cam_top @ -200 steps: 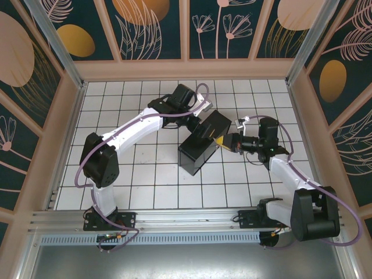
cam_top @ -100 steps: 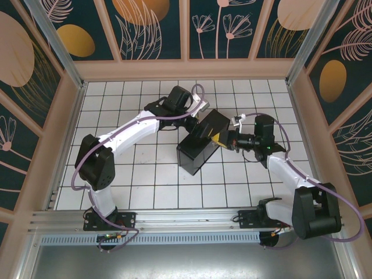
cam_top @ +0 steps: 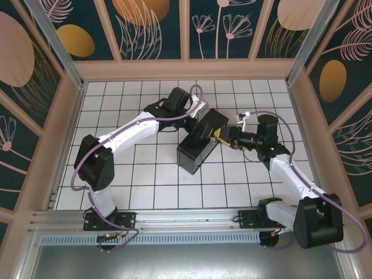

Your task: Unlock the padlock with the key

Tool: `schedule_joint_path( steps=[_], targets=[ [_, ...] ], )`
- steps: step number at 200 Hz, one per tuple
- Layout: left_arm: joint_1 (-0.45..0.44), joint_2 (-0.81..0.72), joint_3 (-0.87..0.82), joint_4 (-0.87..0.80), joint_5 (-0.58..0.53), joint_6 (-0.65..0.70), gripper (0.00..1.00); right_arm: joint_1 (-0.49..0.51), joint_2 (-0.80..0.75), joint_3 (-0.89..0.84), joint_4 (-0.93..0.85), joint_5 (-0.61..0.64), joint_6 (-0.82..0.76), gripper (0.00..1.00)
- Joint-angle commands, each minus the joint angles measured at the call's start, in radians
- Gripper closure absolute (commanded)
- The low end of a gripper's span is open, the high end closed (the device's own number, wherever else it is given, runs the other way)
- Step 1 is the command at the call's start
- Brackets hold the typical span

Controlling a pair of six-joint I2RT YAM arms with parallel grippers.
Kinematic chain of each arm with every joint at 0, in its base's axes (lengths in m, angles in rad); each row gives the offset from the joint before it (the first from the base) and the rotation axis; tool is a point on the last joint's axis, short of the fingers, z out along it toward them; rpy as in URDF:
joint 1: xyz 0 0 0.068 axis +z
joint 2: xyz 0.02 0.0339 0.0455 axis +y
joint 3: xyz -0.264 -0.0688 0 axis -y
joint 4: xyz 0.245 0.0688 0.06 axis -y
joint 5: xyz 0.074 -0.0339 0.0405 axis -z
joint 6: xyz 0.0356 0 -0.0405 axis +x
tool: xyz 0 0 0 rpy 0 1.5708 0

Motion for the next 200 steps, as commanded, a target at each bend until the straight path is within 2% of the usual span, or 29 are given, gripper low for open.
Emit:
schedule_joint_path(
  steps=[1, 21, 36, 59, 88, 102, 127, 163, 177, 200],
  targets=[
    [0.022, -0.013, -0.021, -0.065, -0.034, -0.010, 0.12, -0.048, -0.047, 0.012, -0.138, 0.047, -0.115, 0.49],
    [0.026, -0.017, -0.017, -0.062, -0.028, -0.022, 0.12, -0.024, -0.097, 0.043, -0.219, 0.151, -0.225, 0.55],
    [0.030, -0.010, -0.007, -0.070, -0.023, -0.028, 0.12, 0.050, -0.178, 0.042, -0.238, 0.310, -0.317, 0.60],
    [0.037, 0.003, 0.008, -0.078, -0.017, -0.036, 0.12, 0.183, -0.326, -0.032, -0.152, 0.526, -0.427, 0.60],
    [0.040, 0.021, 0.036, -0.094, -0.017, -0.031, 0.12, 0.288, -0.417, -0.129, -0.032, 0.742, -0.590, 0.64],
    [0.039, 0.025, 0.039, -0.096, -0.017, -0.029, 0.12, 0.317, -0.433, -0.167, 0.053, 0.737, -0.639, 0.63],
    [0.042, 0.026, 0.037, -0.083, -0.012, -0.037, 0.12, 0.426, -0.427, -0.237, 0.185, 0.916, -0.718, 0.55],
    [0.052, 0.039, 0.046, -0.078, 0.014, -0.041, 0.12, 0.579, -0.393, -0.260, 0.156, 1.076, -0.935, 0.53],
    [0.057, 0.053, 0.061, -0.081, 0.027, -0.041, 0.12, 0.644, -0.411, -0.297, 0.204, 1.165, -1.023, 0.52],
    [0.062, 0.068, 0.087, -0.091, 0.041, -0.034, 0.12, 0.687, -0.396, -0.315, 0.245, 1.285, -1.136, 0.52]
  ],
)
